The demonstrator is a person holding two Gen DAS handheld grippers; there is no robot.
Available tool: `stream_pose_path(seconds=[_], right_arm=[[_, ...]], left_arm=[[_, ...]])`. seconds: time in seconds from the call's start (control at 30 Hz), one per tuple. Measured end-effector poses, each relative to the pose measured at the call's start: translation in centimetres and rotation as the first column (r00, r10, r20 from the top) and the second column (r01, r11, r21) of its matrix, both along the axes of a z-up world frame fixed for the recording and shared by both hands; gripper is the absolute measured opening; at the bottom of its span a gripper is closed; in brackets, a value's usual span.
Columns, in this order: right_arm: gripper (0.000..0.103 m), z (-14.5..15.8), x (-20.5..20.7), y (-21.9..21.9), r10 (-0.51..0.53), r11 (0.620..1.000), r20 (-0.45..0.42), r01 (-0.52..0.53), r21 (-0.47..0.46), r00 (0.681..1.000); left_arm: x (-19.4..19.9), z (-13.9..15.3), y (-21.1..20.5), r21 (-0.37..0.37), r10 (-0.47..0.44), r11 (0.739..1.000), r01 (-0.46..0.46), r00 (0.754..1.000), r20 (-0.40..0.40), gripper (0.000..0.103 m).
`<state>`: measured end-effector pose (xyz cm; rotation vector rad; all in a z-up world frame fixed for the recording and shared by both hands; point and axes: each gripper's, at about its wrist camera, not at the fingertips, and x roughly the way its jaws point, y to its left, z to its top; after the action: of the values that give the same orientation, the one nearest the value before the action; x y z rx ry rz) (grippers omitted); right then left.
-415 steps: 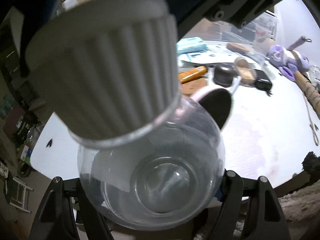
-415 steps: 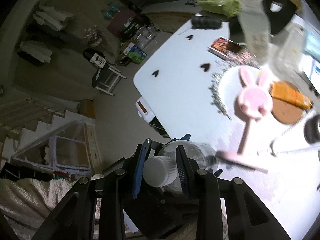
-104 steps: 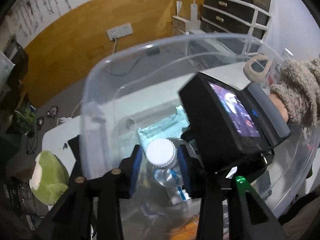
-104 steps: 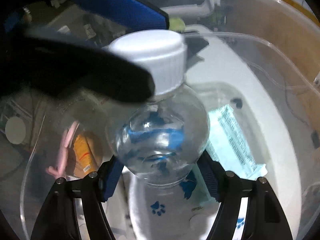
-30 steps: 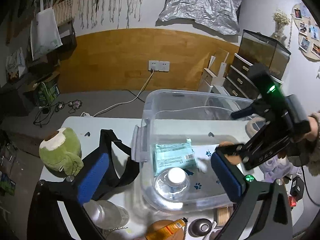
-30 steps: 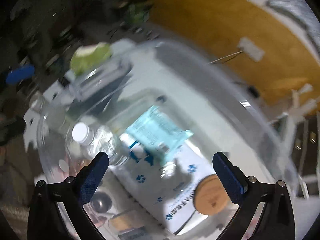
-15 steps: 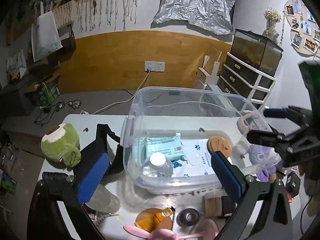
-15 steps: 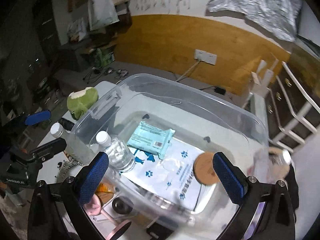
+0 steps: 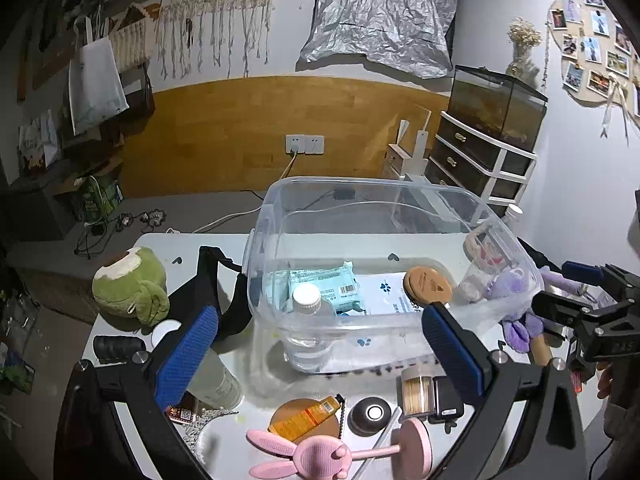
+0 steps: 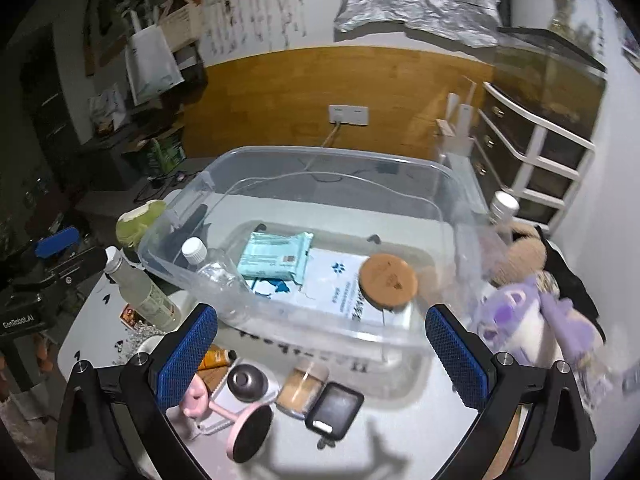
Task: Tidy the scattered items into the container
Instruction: 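Pull both tools back from the container over the scattered items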
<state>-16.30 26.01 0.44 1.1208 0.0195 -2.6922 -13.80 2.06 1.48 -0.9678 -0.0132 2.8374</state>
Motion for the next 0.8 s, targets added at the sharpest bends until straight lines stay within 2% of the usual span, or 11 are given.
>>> stream_pose_path(seconds=[0.1, 0.33, 0.5, 0.8], right_arm=[[0.103, 0.0, 1.6, 0.5, -0.022, 1.0, -0.018, 0.022, 0.001, 1.0], [0.103, 0.3, 5.0, 1.0, -0.047, 0.998, -0.064, 0.049, 0.03, 0.997], [0.103, 0.4, 6.9, 1.5, -0.063, 0.996, -0.087, 0.069, 0.059, 0.994], [0.103, 0.9, 10.7, 2.8, -0.095, 0.989, -0.123, 0.108, 0.102, 0.988]], left_arm=[[1.1, -0.2, 0.3, -0.03, -0.004, 1.0, 0.004, 1.0, -0.023, 0.103], [3.1, -0.9, 0.5, -0.005, -0.012, 1.0, 0.012, 1.0, -0.024, 0.103], [5.0, -1.0, 1.5, -0.027, -0.011, 1.0, 0.01, 0.999, -0.035, 0.103], [8.2, -1.0, 3.4, -0.027, -0.032, 0.999, 0.031, 0.999, -0.009, 0.103]])
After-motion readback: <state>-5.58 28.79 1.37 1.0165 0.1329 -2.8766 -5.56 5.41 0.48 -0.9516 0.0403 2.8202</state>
